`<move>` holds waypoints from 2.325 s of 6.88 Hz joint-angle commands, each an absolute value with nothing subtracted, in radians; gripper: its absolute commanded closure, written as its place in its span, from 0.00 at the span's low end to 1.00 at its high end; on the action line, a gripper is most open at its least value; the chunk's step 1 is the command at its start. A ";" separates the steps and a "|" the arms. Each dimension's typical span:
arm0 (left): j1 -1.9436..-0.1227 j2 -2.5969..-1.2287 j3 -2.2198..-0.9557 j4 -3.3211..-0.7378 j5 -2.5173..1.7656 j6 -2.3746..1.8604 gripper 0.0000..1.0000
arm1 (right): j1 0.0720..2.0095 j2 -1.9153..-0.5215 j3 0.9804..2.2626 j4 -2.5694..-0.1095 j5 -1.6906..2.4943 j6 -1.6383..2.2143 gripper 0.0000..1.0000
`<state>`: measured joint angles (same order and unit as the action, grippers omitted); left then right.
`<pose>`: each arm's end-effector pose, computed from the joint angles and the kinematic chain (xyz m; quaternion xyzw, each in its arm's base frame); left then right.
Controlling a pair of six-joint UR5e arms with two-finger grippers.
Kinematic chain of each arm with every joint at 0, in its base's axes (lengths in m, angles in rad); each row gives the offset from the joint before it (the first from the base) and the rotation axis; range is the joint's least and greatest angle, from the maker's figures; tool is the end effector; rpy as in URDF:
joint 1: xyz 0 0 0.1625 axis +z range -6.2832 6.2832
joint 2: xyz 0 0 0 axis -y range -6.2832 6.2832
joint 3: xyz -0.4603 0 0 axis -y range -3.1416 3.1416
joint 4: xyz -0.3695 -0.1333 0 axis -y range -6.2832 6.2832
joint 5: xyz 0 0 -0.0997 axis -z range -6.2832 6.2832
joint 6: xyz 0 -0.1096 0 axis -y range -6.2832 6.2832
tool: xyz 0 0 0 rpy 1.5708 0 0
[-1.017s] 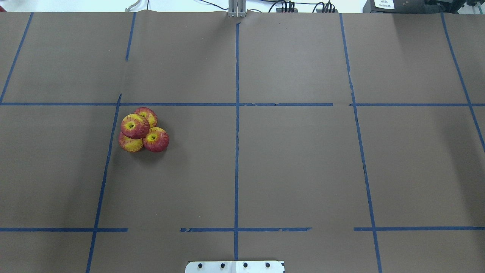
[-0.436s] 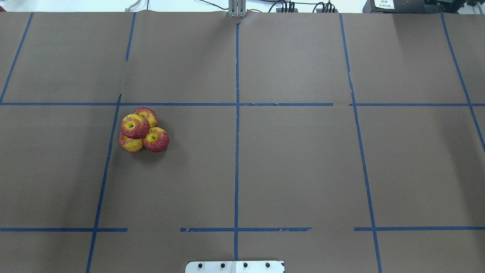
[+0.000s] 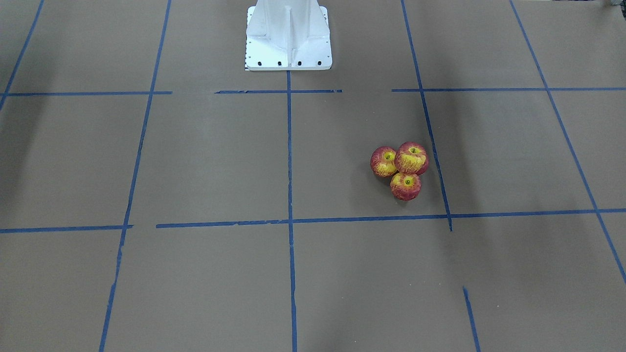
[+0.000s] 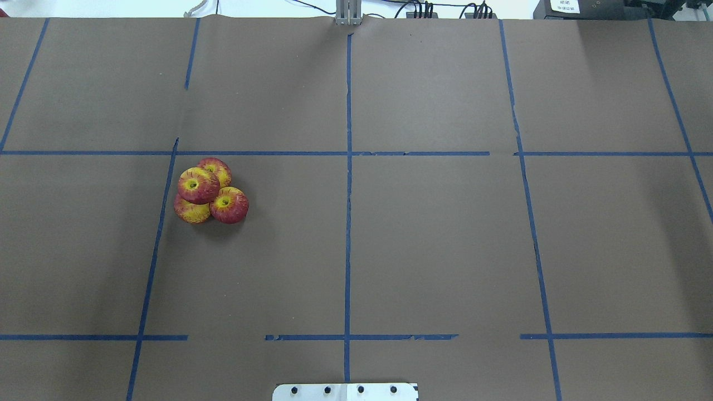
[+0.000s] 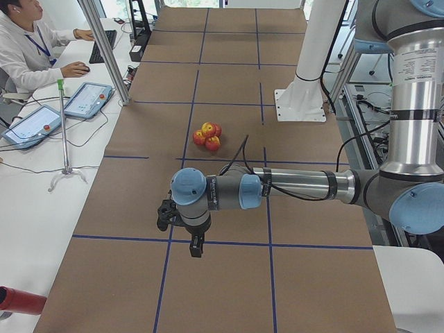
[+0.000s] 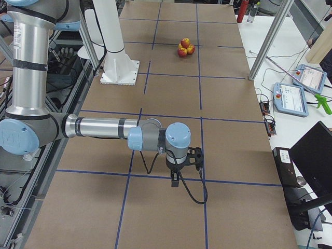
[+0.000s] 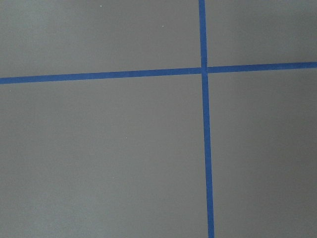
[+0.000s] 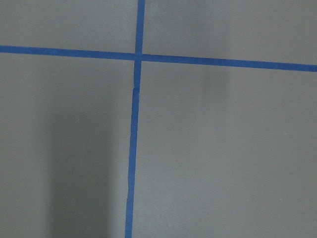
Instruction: Stack apples
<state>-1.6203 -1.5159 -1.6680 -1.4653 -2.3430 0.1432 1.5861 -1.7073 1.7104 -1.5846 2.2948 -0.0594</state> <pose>-0.0785 -0.4351 0.6911 0.0071 0.3775 0.0315 0.9255 0.0669 -0.4047 0.7005 0.0082 -0.3541 -0.0187 0.9350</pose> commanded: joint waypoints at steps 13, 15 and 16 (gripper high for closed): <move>-1.598 -1.509 -1.694 -1.508 -2.344 0.143 0.00 | 1.586 -1.707 1.710 -1.585 2.295 -0.060 0.00; -1.592 -1.509 -1.694 -1.506 -2.344 0.143 0.00 | 1.586 -1.707 1.710 -1.585 2.295 -0.060 0.00; -1.592 -1.509 -1.694 -1.505 -2.344 0.141 0.00 | 1.586 -1.707 1.710 -1.585 2.295 -0.060 0.00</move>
<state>-1.5933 -1.5094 -1.6935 -1.5065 -2.3439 0.1423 1.5861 -1.7073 1.7104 -1.5846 2.2948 -0.0594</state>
